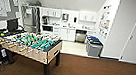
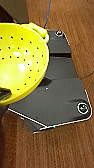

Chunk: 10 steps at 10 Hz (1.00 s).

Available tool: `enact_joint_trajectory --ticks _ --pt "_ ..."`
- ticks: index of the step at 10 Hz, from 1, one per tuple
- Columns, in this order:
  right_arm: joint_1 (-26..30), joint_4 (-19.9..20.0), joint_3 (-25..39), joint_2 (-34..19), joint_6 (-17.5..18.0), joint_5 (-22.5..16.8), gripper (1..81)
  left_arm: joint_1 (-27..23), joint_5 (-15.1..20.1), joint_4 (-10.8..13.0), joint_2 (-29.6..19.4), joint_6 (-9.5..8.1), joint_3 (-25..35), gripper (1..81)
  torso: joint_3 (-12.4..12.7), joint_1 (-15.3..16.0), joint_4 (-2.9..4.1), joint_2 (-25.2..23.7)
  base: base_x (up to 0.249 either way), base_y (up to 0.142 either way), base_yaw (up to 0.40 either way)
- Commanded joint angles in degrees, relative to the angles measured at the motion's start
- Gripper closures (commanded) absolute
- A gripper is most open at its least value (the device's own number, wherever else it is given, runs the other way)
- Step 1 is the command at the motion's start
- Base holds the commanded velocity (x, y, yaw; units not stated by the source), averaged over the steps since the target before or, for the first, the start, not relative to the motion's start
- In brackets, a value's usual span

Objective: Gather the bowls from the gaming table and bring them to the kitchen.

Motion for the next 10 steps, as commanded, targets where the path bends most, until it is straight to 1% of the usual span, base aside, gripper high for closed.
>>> enact_joint_trajectory --ticks 1,10 --pt "2.18 -0.74 0.57 -1.26 -0.16 -2.68 81.1 -1.97 2.96 0.30 -0.30 0.27 -0.27 81.1 0.00 0.00 0.00 0.00 0.202 0.000 0.000" --pt "2.62 -0.74 0.57 -1.26 -0.16 -2.68 81.1 -1.97 3.05 0.65 -0.30 0.09 -0.27 81.1 0.00 0.05 0.00 0.00 0.202 -0.073 0.000"
